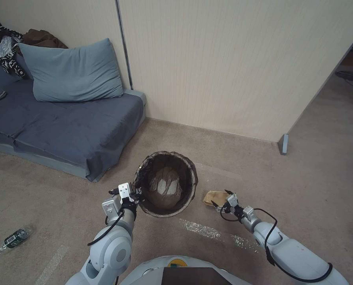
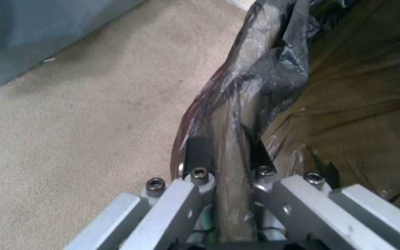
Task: Pick up the trash bin, then pick up the garbage from the floor and place it into the trash bin.
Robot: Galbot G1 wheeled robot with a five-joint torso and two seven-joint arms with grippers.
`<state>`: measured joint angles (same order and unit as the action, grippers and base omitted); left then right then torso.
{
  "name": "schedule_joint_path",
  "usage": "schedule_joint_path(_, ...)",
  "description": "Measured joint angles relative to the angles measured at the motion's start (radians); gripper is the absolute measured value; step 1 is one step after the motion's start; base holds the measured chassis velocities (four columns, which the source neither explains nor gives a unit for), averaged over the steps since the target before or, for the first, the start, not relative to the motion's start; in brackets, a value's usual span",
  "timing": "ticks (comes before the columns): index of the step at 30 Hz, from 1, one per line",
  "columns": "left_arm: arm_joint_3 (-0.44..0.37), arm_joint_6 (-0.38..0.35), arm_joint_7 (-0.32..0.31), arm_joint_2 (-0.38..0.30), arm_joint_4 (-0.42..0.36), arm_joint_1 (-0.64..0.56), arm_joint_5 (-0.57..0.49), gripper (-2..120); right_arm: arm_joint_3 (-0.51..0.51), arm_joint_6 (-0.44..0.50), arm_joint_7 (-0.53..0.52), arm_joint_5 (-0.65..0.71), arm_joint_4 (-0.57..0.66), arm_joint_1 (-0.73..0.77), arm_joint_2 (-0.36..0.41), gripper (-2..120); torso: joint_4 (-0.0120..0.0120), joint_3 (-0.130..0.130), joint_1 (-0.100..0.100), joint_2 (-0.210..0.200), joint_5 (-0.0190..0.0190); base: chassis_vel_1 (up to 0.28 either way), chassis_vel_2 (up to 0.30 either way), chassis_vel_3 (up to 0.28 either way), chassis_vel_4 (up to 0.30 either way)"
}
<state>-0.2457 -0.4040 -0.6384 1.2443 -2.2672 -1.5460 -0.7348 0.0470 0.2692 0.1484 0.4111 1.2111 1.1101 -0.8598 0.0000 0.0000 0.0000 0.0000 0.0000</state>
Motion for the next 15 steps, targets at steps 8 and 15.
schedule_joint_path(8, 0.001, 0.0, -0.004, 0.001, 0.007, 0.01, -0.007, 0, 0.02, 0.013, 0.012, 0.002, -0.093, -0.053, -0.016, 100, 0.0, 0.0, 0.0, 0.0, 0.0, 0.0, 0.0, 0.0, 0.0)
schedule_joint_path(15, 0.003, -0.001, -0.007, -0.001, 0.009, 0.013, -0.012, 0, 0.024, 0.019, 0.018, 0.003, -0.125, -0.063, -0.022, 100, 0.0, 0.0, 0.0, 0.0, 0.0, 0.0, 0.0, 0.0, 0.0)
